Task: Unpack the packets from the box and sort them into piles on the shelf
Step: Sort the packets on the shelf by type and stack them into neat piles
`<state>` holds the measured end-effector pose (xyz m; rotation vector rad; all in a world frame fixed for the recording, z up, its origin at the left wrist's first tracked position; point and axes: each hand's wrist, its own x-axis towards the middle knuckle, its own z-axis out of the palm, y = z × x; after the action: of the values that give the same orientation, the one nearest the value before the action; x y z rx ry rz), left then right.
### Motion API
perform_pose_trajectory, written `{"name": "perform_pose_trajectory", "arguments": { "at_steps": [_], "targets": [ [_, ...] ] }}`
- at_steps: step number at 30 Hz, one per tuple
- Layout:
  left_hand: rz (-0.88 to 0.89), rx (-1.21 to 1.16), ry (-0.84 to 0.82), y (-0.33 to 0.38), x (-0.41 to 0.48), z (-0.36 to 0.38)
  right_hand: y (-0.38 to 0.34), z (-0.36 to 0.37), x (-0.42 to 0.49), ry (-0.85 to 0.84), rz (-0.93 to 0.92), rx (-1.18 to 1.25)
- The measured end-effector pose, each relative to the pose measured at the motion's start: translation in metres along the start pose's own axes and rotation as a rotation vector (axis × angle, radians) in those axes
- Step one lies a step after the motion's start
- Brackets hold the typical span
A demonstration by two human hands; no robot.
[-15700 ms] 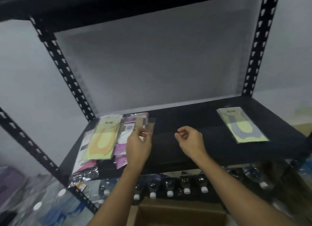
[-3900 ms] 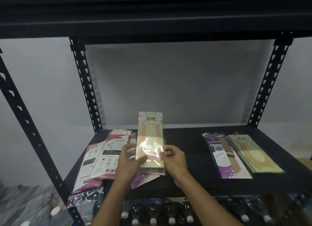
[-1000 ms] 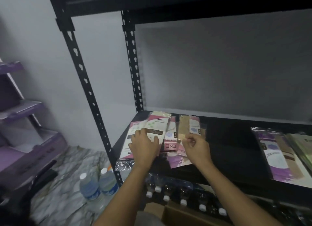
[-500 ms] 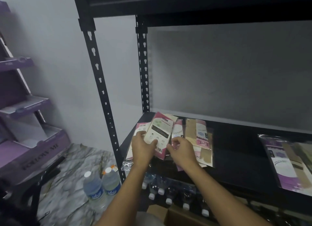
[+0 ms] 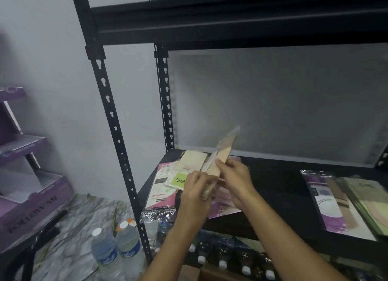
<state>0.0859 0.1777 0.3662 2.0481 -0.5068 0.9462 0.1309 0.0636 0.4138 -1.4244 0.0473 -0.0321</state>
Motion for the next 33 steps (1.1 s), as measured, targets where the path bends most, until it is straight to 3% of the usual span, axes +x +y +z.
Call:
{"name": "perform_pose_trajectory", "arguments": {
  "at_steps": [3,5,9,12,15,20,23,27,33],
  "targets": [
    [0.129,0.068,-0.223,-0.001,-0.009,-0.003,0.001,-0.014,-0.003,0.074,-0.015,-0.017],
    [0.059,-0.032,-0.209,0.001,-0.010,-0.009,0.000,-0.024,-0.006,0.084,-0.021,-0.019],
    [-0.311,-0.272,0.087,0.005,0.006,-0.012,-0.006,-0.042,-0.011,0.061,-0.046,-0.008],
    [-0.667,-0.402,-0.007,0.006,0.023,-0.009,-0.009,-0.054,-0.015,0.010,-0.047,0.039],
    [-0.817,-0.645,-0.173,0.012,0.025,-0.001,-0.009,-0.066,-0.019,-0.031,-0.073,0.087],
    [-0.832,-0.720,-0.197,0.022,0.009,0.024,0.004,-0.086,-0.029,0.103,-0.106,0.053],
    [-0.811,-0.626,-0.203,0.025,0.004,0.040,0.014,-0.100,-0.034,0.225,-0.095,-0.029],
    [-0.800,-0.504,-0.247,0.028,0.008,0.062,0.016,-0.127,-0.034,0.251,-0.134,-0.179],
    [-0.622,-0.271,-0.289,0.049,0.031,0.123,0.021,-0.175,-0.016,0.451,-0.195,-0.493]
  ]
}}
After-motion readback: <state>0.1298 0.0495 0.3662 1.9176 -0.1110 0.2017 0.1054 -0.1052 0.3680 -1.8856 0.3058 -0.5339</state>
